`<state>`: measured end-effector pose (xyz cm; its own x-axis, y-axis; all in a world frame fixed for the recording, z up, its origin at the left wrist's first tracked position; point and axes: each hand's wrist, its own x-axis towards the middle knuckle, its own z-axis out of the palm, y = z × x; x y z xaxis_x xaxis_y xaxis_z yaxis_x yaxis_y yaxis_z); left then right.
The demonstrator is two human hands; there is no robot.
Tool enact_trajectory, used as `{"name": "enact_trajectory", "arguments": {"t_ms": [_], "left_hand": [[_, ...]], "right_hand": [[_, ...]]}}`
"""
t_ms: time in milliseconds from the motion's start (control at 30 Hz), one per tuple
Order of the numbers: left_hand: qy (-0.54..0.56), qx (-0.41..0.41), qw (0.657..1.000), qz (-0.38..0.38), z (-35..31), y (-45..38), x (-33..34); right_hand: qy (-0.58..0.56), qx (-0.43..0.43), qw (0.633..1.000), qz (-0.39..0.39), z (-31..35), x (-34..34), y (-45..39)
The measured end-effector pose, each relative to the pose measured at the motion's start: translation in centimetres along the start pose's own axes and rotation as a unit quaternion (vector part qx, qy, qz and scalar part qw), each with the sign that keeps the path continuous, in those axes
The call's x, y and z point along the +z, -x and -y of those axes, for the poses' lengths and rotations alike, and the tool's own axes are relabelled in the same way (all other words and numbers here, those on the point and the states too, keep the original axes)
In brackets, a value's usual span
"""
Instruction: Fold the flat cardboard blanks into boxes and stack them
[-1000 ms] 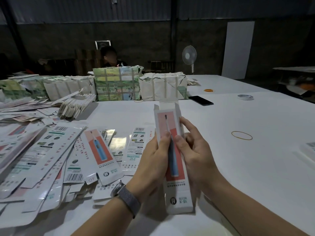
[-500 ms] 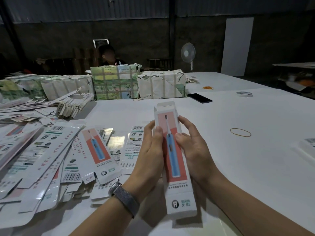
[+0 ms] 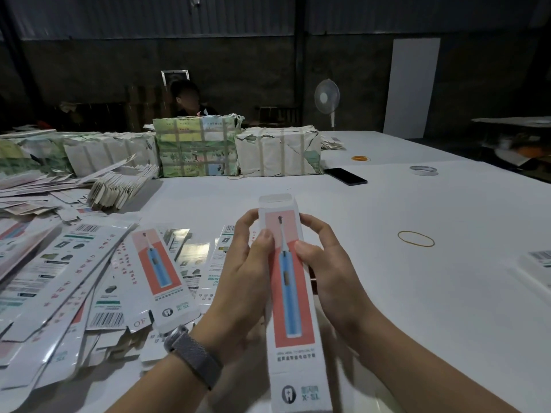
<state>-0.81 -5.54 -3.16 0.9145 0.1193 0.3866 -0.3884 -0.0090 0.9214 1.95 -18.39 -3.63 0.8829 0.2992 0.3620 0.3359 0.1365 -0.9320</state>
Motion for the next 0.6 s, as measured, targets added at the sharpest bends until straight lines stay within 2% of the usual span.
{"name": "enact_trajectory", "arguments": {"t_ms": [200, 600], "left_hand": [[-0.041, -0.003, 0.998, 0.052, 0.45, 0.66, 0.62], [-0.078, -0.032, 0.996, 0.031, 0.73, 0.15, 0.16]], "right_hand": [[0.004, -0.004, 0.999, -0.046, -0.08, -1.07, -0.29], [-0.026, 0.024, 0.997, -0.065, -0.68, -0.64, -0.32]]}}
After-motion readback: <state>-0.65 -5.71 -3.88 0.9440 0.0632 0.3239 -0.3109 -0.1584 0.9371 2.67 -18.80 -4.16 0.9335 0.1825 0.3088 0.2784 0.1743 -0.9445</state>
